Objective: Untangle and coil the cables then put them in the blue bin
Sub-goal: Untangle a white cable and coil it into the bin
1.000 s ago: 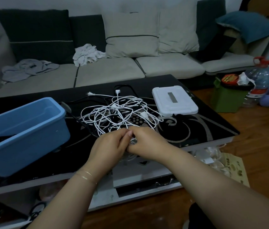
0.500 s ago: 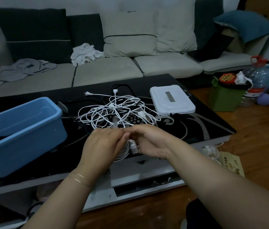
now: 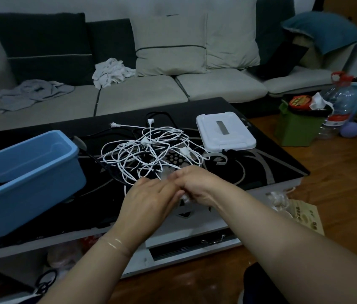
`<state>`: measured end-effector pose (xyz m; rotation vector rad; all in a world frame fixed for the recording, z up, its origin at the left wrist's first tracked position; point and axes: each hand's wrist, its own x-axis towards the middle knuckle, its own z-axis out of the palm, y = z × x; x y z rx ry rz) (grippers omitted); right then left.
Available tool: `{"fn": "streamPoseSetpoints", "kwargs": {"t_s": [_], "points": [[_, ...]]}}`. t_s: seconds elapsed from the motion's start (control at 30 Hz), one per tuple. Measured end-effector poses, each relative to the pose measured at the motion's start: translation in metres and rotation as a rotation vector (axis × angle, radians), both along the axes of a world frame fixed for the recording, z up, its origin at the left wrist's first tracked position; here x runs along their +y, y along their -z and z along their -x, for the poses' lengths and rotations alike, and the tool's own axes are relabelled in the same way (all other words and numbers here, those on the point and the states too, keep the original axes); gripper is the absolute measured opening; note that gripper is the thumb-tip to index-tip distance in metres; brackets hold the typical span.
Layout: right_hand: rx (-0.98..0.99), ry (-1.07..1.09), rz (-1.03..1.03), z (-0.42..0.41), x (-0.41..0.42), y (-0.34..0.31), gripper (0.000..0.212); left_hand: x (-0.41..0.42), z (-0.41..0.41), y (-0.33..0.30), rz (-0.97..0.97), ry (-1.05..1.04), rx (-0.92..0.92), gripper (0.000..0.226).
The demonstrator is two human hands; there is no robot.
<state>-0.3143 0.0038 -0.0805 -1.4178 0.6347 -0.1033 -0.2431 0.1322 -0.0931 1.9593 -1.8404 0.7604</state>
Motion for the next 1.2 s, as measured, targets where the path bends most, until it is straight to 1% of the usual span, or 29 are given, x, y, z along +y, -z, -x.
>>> {"fn": "streamPoseSetpoints", "kwargs": {"t_s": [0.03, 0.13, 0.2, 0.27, 0.3, 0.4, 0.43, 0.5, 0.57, 0.6, 0.7, 0.8, 0.93, 1.2], "points": [[-0.022, 0.042, 0.065, -0.001, 0.001, 0.0, 0.018, 0.0, 0.0, -0.001, -0.017, -0.022, 0.026, 0.03], [-0.141, 0.126, 0.168, -0.004, 0.0, 0.0, 0.019, -0.003, 0.002, -0.005, -0.046, -0.08, 0.147, 0.03], [-0.162, 0.133, 0.218, -0.002, 0.0, -0.003, 0.016, -0.003, 0.006, -0.006, 0.027, -0.112, 0.289, 0.02], [-0.174, 0.141, 0.228, -0.002, 0.001, -0.003, 0.016, -0.004, 0.009, -0.009, 0.117, -0.13, 0.406, 0.034], [-0.187, 0.152, 0.22, -0.003, 0.003, -0.003, 0.016, -0.004, 0.009, -0.01, 0.15, -0.129, 0.424, 0.037], [-0.219, 0.187, 0.23, -0.007, 0.006, -0.003, 0.019, -0.005, 0.008, -0.012, 0.23, -0.128, 0.463, 0.03], [-0.225, 0.2, 0.244, -0.009, 0.007, -0.004, 0.017, -0.006, 0.008, -0.013, 0.242, -0.141, 0.48, 0.03], [-0.232, 0.237, 0.287, -0.011, 0.011, -0.004, 0.004, -0.007, 0.007, -0.011, 0.256, -0.17, 0.488, 0.027], [-0.283, 0.301, 0.307, -0.014, 0.015, -0.003, 0.005, -0.008, 0.006, -0.008, 0.27, -0.202, 0.476, 0.023], [-0.323, 0.334, 0.305, -0.014, 0.018, -0.002, 0.002, -0.009, 0.004, -0.007, 0.269, -0.219, 0.478, 0.023], [-0.411, 0.409, 0.307, -0.018, 0.024, 0.0, 0.015, -0.009, -0.002, -0.006, 0.246, -0.24, 0.535, 0.026], [-0.459, 0.469, 0.279, -0.02, 0.025, 0.0, 0.021, -0.011, -0.004, -0.008, 0.26, -0.217, 0.542, 0.026], [-0.488, 0.529, 0.197, -0.026, 0.027, -0.001, 0.017, -0.013, -0.006, -0.012, 0.256, -0.201, 0.531, 0.018], [-0.52, 0.594, 0.095, -0.026, 0.028, -0.007, 0.012, -0.014, -0.007, -0.018, 0.342, -0.161, 0.683, 0.022]]}}
